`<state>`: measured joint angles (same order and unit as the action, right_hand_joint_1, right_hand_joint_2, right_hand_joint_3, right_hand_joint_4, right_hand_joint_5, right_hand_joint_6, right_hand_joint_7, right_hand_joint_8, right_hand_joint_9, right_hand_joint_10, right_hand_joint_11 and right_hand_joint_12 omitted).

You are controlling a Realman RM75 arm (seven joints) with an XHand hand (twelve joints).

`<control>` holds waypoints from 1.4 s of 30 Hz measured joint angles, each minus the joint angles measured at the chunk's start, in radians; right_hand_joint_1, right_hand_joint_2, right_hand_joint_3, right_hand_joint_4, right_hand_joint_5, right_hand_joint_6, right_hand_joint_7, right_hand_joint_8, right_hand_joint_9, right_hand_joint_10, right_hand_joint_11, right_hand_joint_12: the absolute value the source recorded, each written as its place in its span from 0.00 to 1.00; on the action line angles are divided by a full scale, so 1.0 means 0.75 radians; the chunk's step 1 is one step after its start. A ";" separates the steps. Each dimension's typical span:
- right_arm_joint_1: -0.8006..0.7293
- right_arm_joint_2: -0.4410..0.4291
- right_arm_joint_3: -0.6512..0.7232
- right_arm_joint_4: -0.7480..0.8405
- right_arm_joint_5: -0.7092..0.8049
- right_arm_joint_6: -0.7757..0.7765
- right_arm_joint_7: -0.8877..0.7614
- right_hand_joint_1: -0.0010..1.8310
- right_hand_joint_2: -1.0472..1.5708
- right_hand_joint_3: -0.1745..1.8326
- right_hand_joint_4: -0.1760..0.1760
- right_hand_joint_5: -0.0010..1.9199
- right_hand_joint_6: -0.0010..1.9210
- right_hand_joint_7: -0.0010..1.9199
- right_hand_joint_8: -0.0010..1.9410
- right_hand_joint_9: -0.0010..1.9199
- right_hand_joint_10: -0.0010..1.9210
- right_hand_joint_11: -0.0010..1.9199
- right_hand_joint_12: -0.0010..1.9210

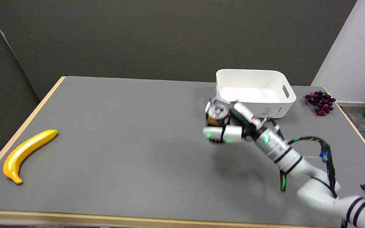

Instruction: Place the black can into the white box.

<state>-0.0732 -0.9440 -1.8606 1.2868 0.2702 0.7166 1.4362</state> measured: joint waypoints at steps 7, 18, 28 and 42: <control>0.158 0.010 0.076 0.023 0.215 -0.029 -0.308 0.63 0.92 0.07 0.00 0.22 0.83 0.41 0.80 0.39 0.67 0.25 1.00; 0.456 0.030 0.119 -0.088 0.511 -0.143 -0.756 0.63 0.90 0.09 0.00 0.24 0.81 0.42 0.78 0.40 0.67 0.28 1.00; 0.660 0.027 0.031 -0.373 0.679 -0.248 -0.966 0.63 0.90 0.09 0.00 0.24 0.82 0.42 0.79 0.40 0.66 0.28 1.00; 0.800 -0.003 -0.104 -0.660 0.798 -0.346 -1.080 0.24 0.62 0.44 0.51 0.00 0.01 0.00 0.00 0.00 0.00 0.00 0.27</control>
<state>0.5271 -0.9462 -1.9386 0.7917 0.8687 0.4569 0.6259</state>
